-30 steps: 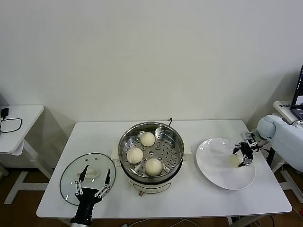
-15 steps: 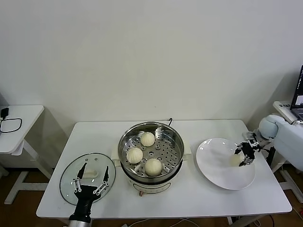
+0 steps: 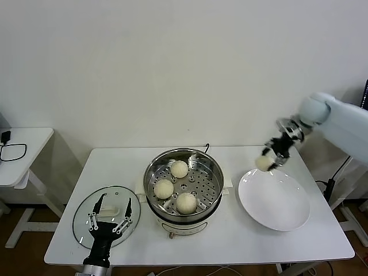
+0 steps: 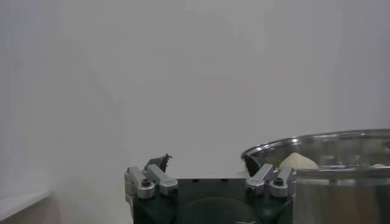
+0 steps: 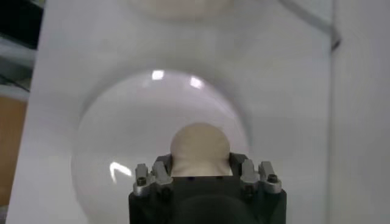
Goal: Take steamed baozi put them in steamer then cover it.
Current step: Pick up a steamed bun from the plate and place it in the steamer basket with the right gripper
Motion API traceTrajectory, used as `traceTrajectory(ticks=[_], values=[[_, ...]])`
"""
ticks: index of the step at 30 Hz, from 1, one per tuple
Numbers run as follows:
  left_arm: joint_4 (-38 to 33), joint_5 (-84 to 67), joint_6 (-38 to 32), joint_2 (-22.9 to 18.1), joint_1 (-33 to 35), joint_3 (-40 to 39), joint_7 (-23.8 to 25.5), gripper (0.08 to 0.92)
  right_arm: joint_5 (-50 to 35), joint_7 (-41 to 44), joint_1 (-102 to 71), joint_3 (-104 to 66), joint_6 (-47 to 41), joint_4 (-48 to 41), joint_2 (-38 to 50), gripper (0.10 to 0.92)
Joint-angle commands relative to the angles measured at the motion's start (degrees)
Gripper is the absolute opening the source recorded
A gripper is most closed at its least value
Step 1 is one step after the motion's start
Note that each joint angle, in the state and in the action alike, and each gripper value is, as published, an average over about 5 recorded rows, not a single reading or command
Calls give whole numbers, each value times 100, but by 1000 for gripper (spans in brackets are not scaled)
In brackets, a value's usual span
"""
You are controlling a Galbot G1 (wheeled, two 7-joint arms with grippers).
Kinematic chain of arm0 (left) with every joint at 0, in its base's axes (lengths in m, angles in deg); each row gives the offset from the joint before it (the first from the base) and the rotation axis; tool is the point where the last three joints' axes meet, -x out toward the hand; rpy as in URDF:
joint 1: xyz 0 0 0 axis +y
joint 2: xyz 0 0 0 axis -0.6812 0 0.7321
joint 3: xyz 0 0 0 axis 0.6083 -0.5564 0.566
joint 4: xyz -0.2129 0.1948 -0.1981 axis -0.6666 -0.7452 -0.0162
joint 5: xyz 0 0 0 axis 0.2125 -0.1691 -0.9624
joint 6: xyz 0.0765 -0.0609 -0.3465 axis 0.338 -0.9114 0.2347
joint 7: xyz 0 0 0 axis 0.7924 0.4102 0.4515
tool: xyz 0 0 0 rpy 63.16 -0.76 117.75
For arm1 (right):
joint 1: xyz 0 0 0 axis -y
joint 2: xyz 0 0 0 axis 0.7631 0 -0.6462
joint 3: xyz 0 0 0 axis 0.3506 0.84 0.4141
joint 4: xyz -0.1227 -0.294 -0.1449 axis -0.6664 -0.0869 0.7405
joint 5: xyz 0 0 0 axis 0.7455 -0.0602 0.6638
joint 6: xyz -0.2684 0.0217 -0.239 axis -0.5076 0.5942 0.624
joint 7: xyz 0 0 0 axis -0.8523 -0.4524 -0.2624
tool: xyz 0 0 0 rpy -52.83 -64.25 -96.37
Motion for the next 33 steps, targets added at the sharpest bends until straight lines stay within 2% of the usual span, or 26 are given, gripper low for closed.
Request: traceTrajectory(ticks=[1,10,15,33], values=[[-30,28,-1,0,25,-2,0,823,-1307,48,1532,1091,-675,1296,-1173,645],[-18,57,-27,-9,64,6,-8,823,-1220,-404,1198,1264,-881,1319,-2053,645],[-14,55,-12,-5,38,6,-17,823,-845,-595,929,1384,-980,1195,-2365,645],[20,54,-16,-8,48,41,-32,823,-42,-801,135,1414,-1044,714,-2617,645]])
